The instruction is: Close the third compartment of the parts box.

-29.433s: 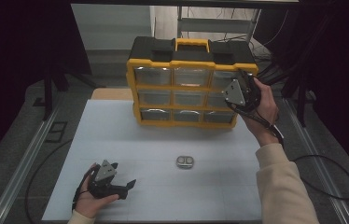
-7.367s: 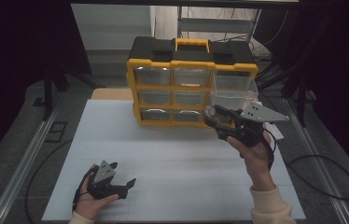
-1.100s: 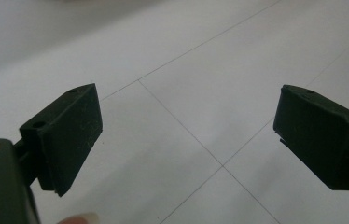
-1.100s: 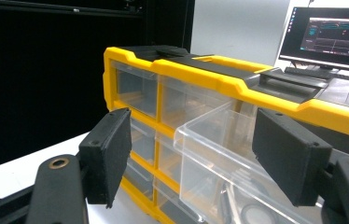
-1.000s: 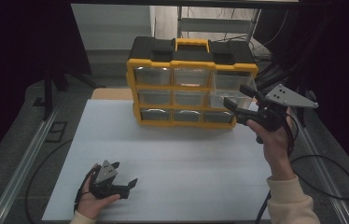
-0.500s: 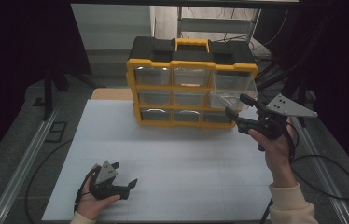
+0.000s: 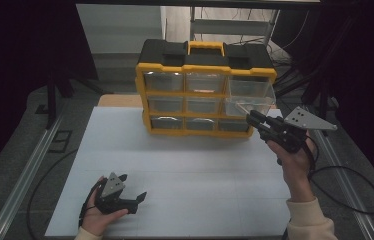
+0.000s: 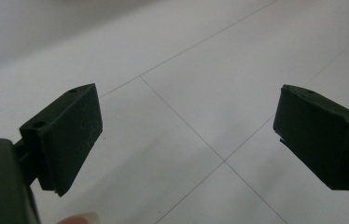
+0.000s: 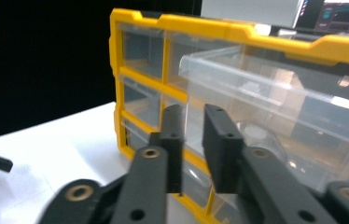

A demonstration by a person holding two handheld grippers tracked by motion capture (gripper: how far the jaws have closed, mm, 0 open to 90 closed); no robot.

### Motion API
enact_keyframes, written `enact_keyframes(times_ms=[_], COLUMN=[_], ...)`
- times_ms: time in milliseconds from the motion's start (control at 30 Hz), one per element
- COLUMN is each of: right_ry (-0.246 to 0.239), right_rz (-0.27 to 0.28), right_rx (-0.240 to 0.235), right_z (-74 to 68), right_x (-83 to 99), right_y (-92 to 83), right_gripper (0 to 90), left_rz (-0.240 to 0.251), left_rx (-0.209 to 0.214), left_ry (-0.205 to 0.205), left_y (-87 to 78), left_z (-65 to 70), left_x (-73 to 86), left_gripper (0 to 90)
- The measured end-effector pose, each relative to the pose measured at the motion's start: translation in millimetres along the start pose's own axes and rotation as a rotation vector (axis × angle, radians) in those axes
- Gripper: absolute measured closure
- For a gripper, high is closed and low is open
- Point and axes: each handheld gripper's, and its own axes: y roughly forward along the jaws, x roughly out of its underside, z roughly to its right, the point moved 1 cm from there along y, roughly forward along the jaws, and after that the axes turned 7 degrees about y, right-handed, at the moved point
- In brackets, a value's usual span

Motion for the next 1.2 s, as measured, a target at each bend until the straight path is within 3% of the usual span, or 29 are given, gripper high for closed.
enact_keyframes(times_ms=[133,533,700,1000,1200], right_ry=[0.006,0.04,0.023,0.034,0.069], right_rz=[-0.016,-0.04,-0.052,-0.058,-0.052], right_rx=[-0.009,0.034,0.051,0.061,0.061], right_z=[2.3,12.0,10.8,17.2,20.7], right_x=[2.3,4.8,3.5,3.6,6.3], right_y=[2.1,8.9,8.5,13.4,21.0], right_gripper=[89.8,89.9,89.9,89.9,89.8], left_rz=[-0.001,-0.006,-0.004,-0.003,-0.005], left_rx=[-0.003,-0.011,-0.011,-0.013,-0.013], left_ry=[-0.004,0.002,-0.001,-0.005,0.0], left_y=[-1.1,-1.9,-2.5,-3.2,-2.9], left_z=[0.6,4.9,4.8,4.0,4.1], left_x=[1.2,0.9,0.8,0.6,0.0], left_gripper=[8.5,8.5,8.5,8.5,8.5])
